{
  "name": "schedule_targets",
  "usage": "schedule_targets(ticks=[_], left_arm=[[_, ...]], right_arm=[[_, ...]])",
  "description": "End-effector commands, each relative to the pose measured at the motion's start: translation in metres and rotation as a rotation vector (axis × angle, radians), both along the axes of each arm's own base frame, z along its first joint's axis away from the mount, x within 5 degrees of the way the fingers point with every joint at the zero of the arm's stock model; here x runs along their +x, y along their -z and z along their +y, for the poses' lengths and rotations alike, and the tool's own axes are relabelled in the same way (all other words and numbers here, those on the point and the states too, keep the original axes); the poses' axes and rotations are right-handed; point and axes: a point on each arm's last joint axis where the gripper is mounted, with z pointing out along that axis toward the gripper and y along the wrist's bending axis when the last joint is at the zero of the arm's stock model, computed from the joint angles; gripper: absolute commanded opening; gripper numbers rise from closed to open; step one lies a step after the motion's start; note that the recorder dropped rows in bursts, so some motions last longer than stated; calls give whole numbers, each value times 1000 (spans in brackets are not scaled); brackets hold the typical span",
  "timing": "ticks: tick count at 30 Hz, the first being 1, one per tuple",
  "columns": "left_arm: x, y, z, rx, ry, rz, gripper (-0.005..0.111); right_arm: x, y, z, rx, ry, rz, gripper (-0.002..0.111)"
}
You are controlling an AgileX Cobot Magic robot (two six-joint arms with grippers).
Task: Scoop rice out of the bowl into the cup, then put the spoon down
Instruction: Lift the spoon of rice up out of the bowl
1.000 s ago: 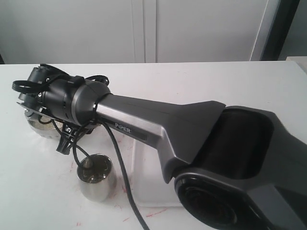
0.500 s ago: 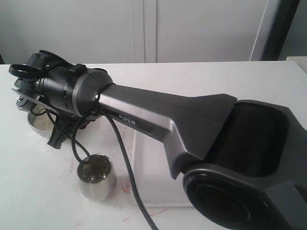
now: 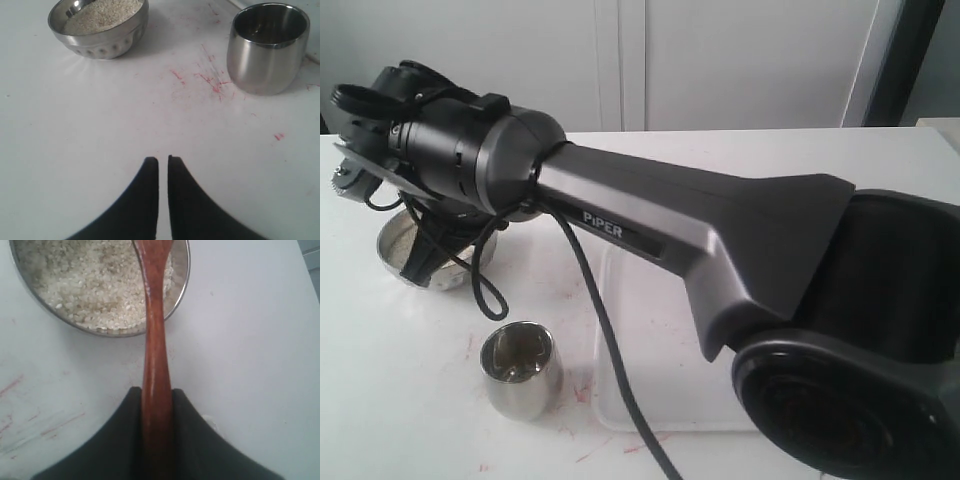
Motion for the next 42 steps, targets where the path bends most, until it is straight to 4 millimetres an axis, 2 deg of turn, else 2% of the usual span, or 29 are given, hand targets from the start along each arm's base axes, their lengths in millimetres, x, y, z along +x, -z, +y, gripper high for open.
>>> schedule_targets(ticks=[1,10,26,30,36,42], left_arm=[[0,2,-1,-9,8,4,14],[0,2,-1,-9,8,4,14],[0,2,-1,-9,8,4,14],[0,2,-1,-9,8,4,14],[0,2,-1,-9,8,4,14],[0,2,-1,-9,8,4,14]], right_arm=[[-4,-17,-6,10,-21,21,0],[-17,-56,-14,140,-38,56,0],[-40,-122,-37,228,-72,5,0],[-44,-131,-41,248,-80,0,0],[-48,-132,-42,256,-81,29,0],[-56,-153,-51,290,-86,-2,0]])
